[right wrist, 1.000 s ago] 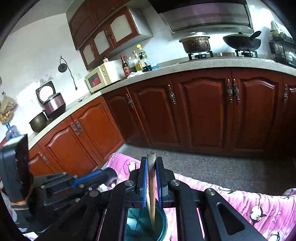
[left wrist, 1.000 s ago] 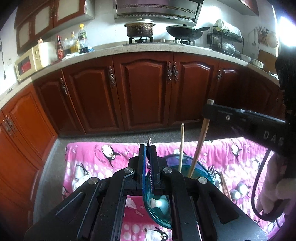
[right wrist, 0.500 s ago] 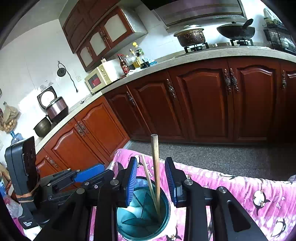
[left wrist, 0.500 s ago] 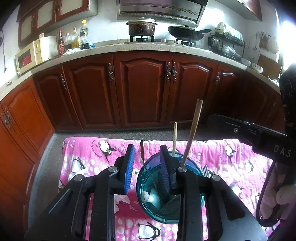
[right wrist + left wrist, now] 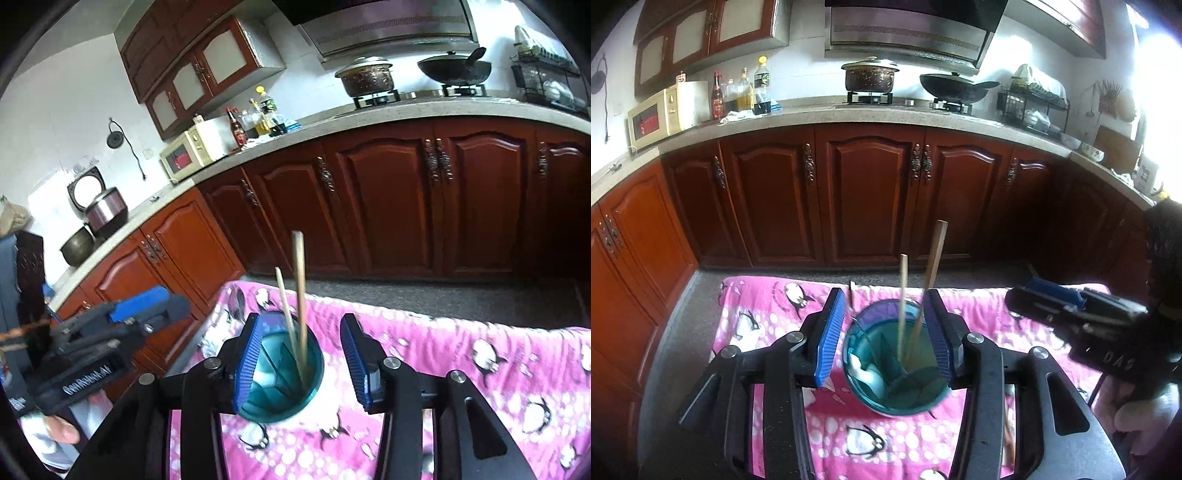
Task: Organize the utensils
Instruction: 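Open the left gripper and withdraw from the holder, then lower the left gripper toward the remaining forks and chopsticks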
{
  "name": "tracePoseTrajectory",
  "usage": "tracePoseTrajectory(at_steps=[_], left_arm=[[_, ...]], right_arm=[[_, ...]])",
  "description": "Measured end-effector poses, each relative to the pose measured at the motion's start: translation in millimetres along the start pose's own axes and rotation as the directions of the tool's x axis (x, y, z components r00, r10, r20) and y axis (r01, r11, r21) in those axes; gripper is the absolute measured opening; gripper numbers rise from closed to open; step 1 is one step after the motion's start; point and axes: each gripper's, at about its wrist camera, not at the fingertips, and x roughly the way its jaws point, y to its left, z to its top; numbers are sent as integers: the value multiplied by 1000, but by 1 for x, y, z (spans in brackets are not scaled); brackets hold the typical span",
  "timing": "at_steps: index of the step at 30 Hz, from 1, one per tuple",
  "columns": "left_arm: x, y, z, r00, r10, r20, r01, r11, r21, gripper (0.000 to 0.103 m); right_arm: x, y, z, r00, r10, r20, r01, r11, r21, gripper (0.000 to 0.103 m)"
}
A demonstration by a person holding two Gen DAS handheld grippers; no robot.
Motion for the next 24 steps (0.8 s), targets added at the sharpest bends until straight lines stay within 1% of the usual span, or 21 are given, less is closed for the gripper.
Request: tracePoseTrajectory(at_steps=[3, 6, 7, 12, 18, 21, 24], left_arm=[[-10, -9, -3, 1000, -23, 3, 23, 1000, 0, 46], [-18, -20, -9, 998, -57, -7, 57, 998, -8, 56], [-20, -24, -12, 998, -66, -7, 66, 998, -10, 57], [-29, -43, -24, 995, -98, -22, 98, 995, 2, 57], [-29, -61, -40, 988, -141, -61, 142, 990, 4, 57], [-28, -66, -50, 982, -170, -83, 169, 985, -17, 57], [-22, -64, -61, 976, -191, -106, 187, 981, -48, 57]], right_arm=[[-10, -2, -10, 1000, -25, -8, 25, 1000, -4, 43], [-22, -8, -23, 999, -39, -20, 40, 999, 11, 43], [-26, -10, -27, 999, -44, -22, 45, 999, 15, 43], [-47, -21, -45, 996, -81, -37, 82, 996, 19, 46], [-68, -43, -73, 990, -124, -71, 127, 991, 38, 47], [-75, -61, -89, 983, -157, -100, 163, 985, 58, 52], [-74, -77, -102, 977, -162, -135, 175, 981, 85, 52]])
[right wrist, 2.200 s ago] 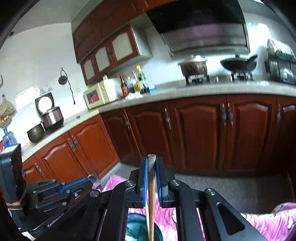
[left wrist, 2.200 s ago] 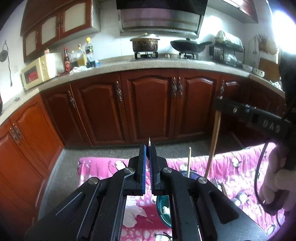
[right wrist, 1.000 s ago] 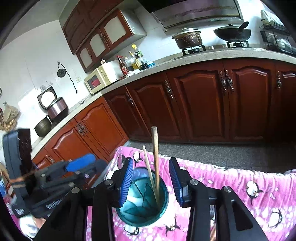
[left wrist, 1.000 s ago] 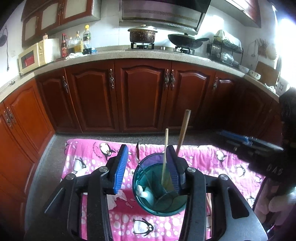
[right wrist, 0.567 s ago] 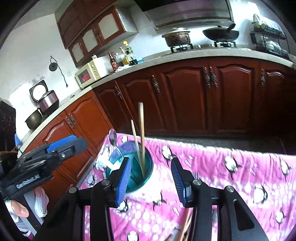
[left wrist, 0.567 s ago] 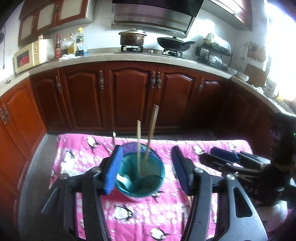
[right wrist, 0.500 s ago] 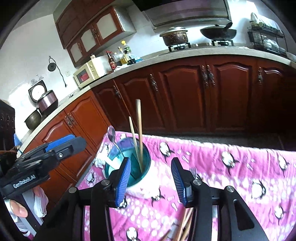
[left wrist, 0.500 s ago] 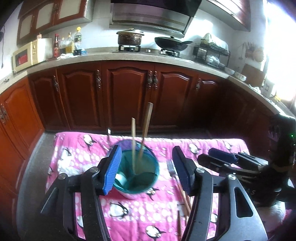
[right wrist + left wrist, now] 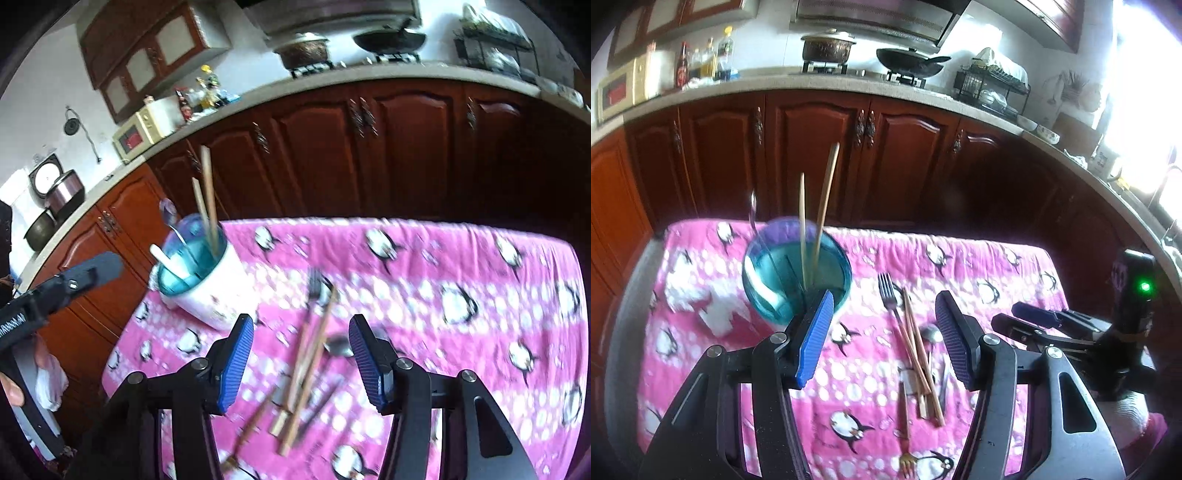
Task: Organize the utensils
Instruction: 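Lower the left gripper toward the remaining forks and chopsticks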
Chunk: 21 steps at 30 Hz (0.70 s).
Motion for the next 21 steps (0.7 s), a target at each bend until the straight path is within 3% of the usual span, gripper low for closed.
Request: tracePoseTrajectory(at_steps=[3, 7, 14, 17, 21], left_arm=[[12, 1, -12, 999, -16, -41, 15, 1000, -17, 57], [32, -1, -30, 994, -42, -102, 39, 999, -35, 57], [70, -6, -50, 980, -69, -189, 60, 997, -53, 57], [85, -1, -56, 971, -72, -227, 55, 995, -83, 57], [100, 2, -71, 952, -91, -293, 70, 994, -83, 57]], right_arm=[[17, -19, -13, 998, 13, -54, -11, 999, 37, 52], [42, -35, -24, 995, 7, -101, 1, 997, 80, 44], [89, -82, -37, 983, 72, -170, -24, 962, 271, 42], [98, -96, -41, 978, 141, -156, -79, 934, 349, 42], [106, -105, -40, 975, 175, -136, -108, 910, 399, 42]])
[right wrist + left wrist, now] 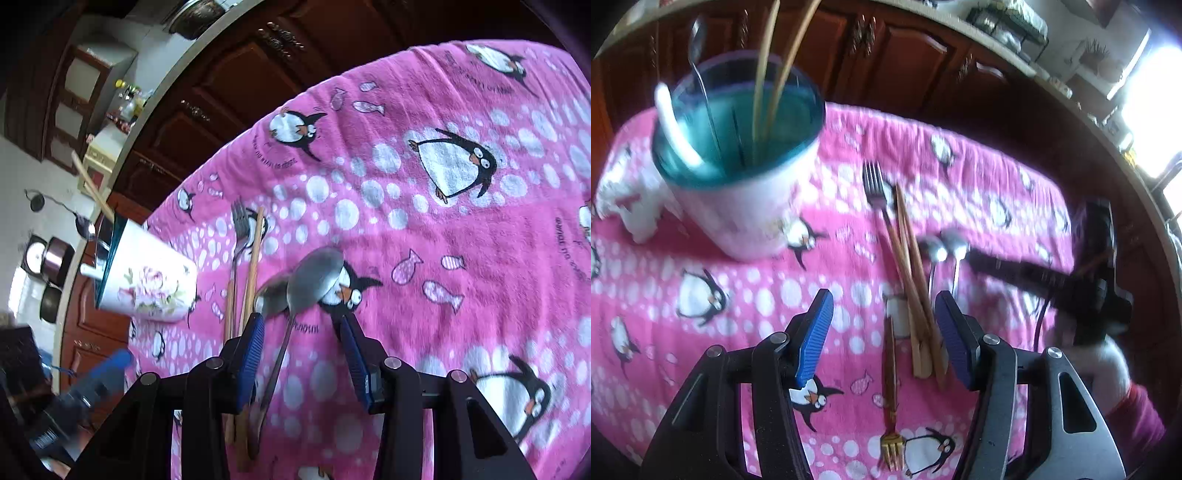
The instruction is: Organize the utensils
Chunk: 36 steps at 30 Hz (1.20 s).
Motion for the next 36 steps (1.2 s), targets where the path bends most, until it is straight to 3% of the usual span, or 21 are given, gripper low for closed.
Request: tracePoseTrajectory(at_steps=[5, 17, 19, 26, 36], left_arm=[[26, -7, -16, 995, -3, -98, 9, 998, 65, 52], [69, -26, -11, 971, 65, -231, -15, 977, 213, 24], [72, -25, -10, 968, 85, -237, -30, 974, 227, 11], [60, -8, -7, 971, 9, -240, 34, 984, 175, 6], [-10, 8, 4, 992, -82, -92, 91, 991, 100, 5]], right_arm=[[5, -9, 8, 998, 57, 5, -57, 997, 48, 42], [16, -30, 26, 979, 203, -3, -200, 968, 154, 41], [20, -30, 28, 980, 199, -15, -194, 970, 149, 20], [0, -21, 22, 980, 199, 32, -201, 974, 102, 7], [-58, 30, 12, 971, 219, 92, -213, 974, -78, 3]])
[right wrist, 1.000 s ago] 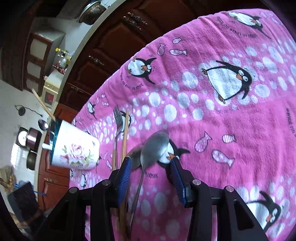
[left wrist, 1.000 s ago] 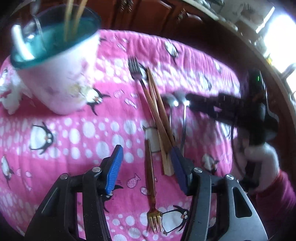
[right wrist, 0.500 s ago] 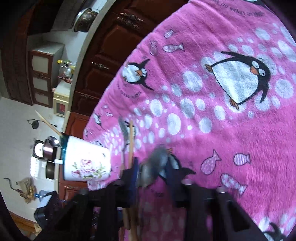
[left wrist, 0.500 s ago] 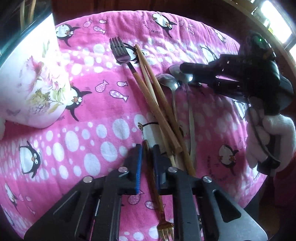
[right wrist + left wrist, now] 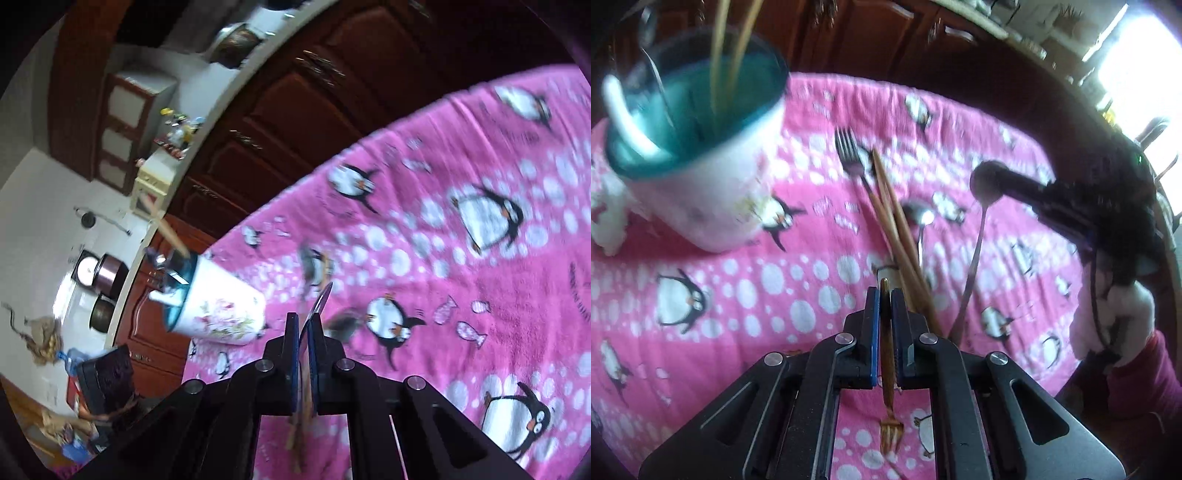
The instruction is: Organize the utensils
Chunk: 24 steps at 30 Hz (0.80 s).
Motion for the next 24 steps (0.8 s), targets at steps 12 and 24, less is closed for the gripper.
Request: tracePoseTrajectory(at_steps=[12, 24], left_arm=[[-75, -5, 26, 979, -9, 205, 13, 1000, -17, 4], [-158, 16, 64, 930, 21, 366, -5, 999, -43, 4]], right_arm=[[-24, 67, 10, 999, 13, 51, -4, 986, -167, 1], [-23, 148, 42, 992, 78, 98, -44, 950, -308, 1]])
